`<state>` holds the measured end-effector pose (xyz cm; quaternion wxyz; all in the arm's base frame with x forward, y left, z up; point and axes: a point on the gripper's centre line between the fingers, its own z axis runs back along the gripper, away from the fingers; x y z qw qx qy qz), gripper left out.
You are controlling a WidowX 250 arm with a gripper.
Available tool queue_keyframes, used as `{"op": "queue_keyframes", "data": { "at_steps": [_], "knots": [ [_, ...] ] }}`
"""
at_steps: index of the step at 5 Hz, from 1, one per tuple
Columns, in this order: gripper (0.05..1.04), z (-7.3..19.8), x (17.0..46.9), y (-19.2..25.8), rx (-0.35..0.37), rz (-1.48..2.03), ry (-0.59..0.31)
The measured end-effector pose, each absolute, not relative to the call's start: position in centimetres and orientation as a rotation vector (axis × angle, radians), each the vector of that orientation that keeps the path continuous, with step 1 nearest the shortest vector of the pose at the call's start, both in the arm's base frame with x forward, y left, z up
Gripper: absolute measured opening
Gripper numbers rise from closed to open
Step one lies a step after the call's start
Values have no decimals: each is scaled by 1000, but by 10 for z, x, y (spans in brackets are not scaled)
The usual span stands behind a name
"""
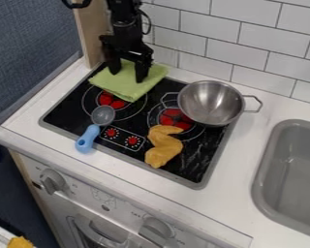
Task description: Move the green cloth on top of the upper left burner side
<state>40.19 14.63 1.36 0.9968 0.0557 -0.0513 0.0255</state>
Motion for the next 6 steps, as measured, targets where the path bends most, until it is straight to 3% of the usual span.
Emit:
{"op": "queue_keyframes", "data": {
  "at_steps": [3, 4, 5, 6],
  "knots": [
    [1001, 12, 397, 151, 21, 44, -113],
    [999, 25, 393, 145, 19, 22, -102],
    [999, 57, 392, 142, 57, 9, -125],
    [999, 63, 391, 142, 62, 28, -125]
  ]
}}
